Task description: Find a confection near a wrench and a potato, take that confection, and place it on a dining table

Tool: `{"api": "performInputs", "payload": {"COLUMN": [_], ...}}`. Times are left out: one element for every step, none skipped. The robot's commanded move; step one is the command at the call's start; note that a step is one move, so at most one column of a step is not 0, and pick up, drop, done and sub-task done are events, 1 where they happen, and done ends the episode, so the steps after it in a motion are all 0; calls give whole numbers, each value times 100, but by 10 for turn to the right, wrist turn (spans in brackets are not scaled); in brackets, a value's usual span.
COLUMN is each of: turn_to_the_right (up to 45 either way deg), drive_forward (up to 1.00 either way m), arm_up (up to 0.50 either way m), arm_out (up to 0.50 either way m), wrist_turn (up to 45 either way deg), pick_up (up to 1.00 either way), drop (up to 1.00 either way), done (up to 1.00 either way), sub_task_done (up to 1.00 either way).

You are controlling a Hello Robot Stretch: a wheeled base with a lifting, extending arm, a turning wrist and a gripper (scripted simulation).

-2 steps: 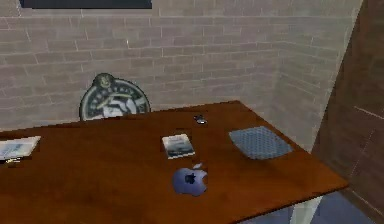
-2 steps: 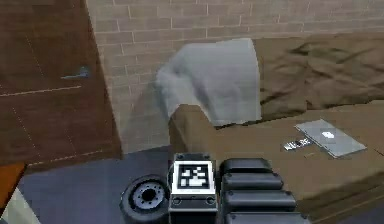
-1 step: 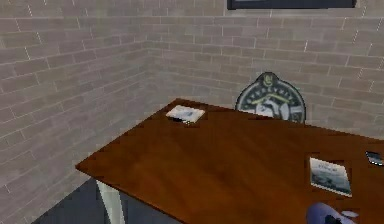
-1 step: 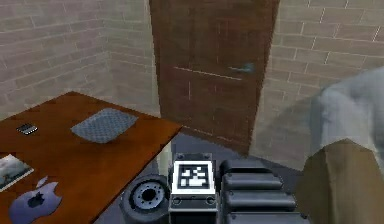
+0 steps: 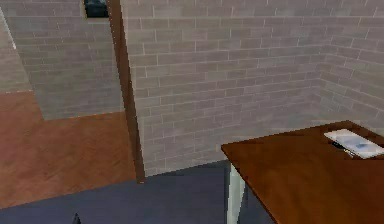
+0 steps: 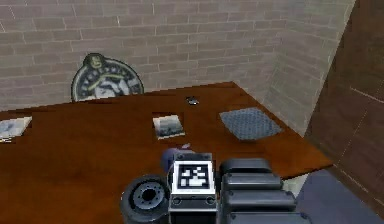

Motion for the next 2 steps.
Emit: {"api": "performInputs", "payload": {"turn_to_the_right": [-210,0], "drive_forward": [0,0], "arm_up": [0,0], "arm_out": [0,48], "wrist_turn": [0,0], "pick_up": [0,0], "drop": [0,0], "done": [0,0], "sub_task_done": [0,0]}}
